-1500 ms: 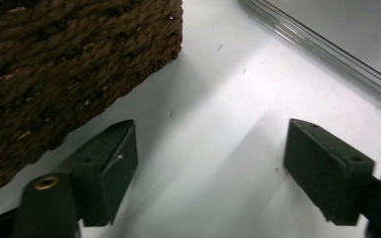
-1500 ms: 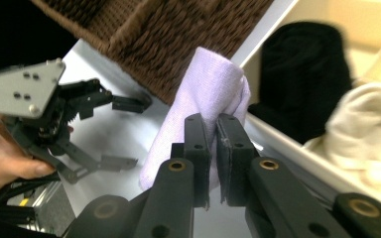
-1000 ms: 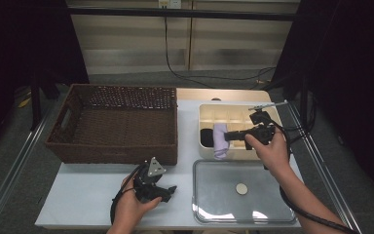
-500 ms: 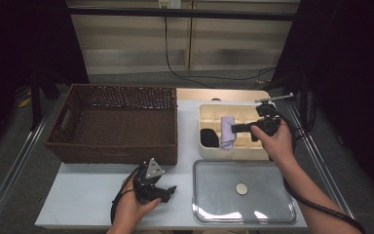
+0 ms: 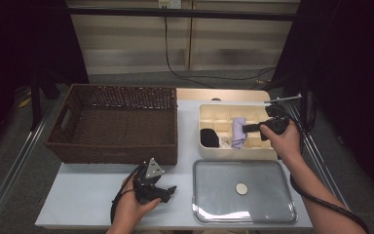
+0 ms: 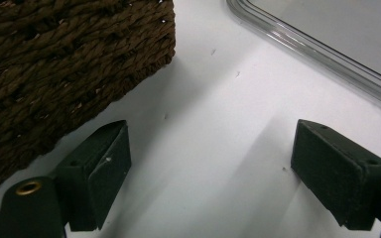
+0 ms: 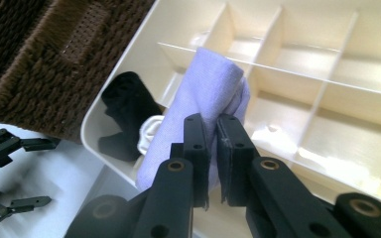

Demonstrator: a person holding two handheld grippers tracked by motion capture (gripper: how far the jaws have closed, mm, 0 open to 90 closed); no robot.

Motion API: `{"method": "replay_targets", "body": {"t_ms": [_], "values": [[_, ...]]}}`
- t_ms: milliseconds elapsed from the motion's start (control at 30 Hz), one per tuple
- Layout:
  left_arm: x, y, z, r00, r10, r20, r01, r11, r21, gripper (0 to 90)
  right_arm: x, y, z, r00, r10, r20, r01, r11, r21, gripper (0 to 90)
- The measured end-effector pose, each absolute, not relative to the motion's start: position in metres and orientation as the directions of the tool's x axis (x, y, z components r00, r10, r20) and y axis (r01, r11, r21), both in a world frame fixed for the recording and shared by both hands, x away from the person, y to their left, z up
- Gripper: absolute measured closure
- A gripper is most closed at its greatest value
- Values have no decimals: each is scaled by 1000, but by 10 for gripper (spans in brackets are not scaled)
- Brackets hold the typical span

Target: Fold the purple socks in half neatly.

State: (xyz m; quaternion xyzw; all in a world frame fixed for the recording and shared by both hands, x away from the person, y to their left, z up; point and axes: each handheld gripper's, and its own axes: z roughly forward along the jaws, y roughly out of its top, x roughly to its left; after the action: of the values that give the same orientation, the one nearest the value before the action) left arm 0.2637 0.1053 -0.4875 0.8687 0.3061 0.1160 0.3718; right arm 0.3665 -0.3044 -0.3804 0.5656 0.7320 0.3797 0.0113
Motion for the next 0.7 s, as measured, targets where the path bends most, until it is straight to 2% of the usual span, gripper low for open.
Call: {"method": "replay_targets", "body": {"t_ms": [400, 700], "values": [[264, 105, -487, 787, 617, -27, 446, -538, 715, 153, 364, -309, -407, -328, 867, 375, 858, 107, 503, 836], [264, 105, -487, 787, 617, -25, 445, -540, 715, 154, 360, -305, -416, -347, 878, 329, 856, 153, 494, 838]]}}
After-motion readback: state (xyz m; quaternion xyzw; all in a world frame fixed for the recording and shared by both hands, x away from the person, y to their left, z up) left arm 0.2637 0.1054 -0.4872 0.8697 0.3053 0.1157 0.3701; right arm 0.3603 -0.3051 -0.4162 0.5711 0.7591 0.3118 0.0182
